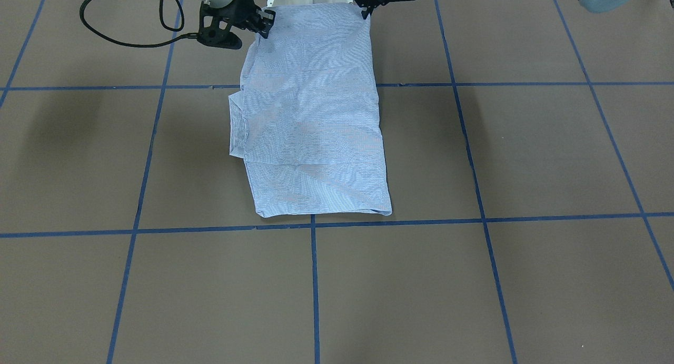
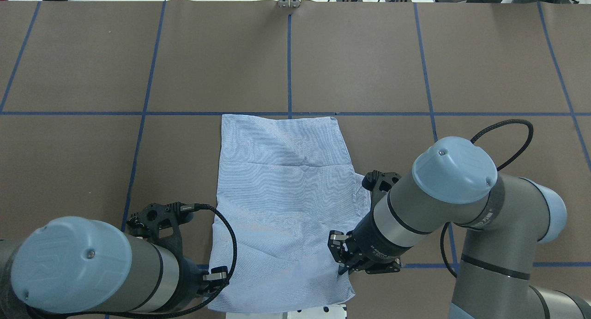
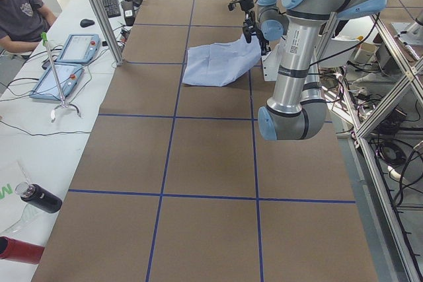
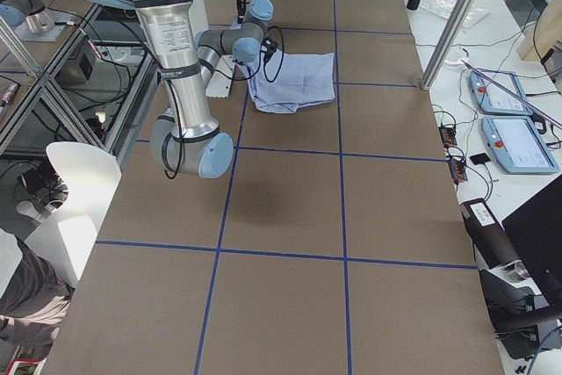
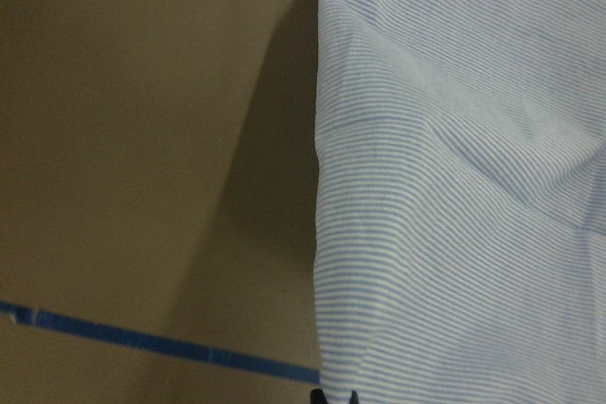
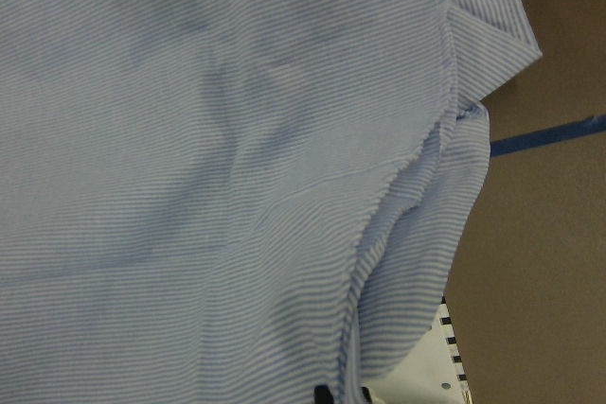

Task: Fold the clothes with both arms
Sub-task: 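Lift the near edge with both grippers and fold it away from the robot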

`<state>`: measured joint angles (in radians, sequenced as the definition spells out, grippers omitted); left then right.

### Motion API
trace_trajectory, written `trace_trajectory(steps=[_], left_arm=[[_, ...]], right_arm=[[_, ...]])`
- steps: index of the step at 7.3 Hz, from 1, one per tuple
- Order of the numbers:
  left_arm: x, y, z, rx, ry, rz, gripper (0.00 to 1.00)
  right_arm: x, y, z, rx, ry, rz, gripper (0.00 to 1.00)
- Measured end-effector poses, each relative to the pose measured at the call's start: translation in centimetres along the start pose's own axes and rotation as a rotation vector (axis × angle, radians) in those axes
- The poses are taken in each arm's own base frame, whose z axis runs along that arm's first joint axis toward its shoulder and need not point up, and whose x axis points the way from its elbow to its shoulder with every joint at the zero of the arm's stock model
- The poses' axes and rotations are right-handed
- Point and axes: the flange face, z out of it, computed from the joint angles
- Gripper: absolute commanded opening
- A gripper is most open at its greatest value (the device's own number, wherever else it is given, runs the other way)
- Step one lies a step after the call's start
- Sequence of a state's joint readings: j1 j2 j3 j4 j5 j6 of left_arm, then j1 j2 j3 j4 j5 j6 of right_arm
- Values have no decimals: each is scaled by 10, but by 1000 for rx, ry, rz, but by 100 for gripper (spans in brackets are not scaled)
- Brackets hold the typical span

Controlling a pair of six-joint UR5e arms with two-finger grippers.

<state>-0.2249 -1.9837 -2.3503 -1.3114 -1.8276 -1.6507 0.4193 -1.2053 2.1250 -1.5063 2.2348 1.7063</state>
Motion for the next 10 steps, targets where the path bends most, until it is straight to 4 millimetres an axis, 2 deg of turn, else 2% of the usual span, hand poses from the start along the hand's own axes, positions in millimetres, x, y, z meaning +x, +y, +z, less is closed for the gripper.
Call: trace_trajectory(steps=[1,3,5,6,7,8,10], left_arm=[[4,-27,-4,40,-1,41,0],[21,-98,-4,116,-21,70,0],[31,-179,1,202,-38,79,0],[29,-218,14,236,-42,78,0],[24,-251,38,255,-37,76,0],[18,-275,61,266,-31,76,0],[9,-297,80,278,-29,69,0]], right_arm=[[-11,-25,-13,43,-21,24,0],[-44,-75,-35,127,-55,65,0],[-66,-137,-36,195,-29,85,0],[-69,-169,-33,221,-4,91,0],[-72,-192,-31,239,16,97,0],[-80,-210,-27,254,33,103,0],[-102,-234,-20,276,57,103,0]])
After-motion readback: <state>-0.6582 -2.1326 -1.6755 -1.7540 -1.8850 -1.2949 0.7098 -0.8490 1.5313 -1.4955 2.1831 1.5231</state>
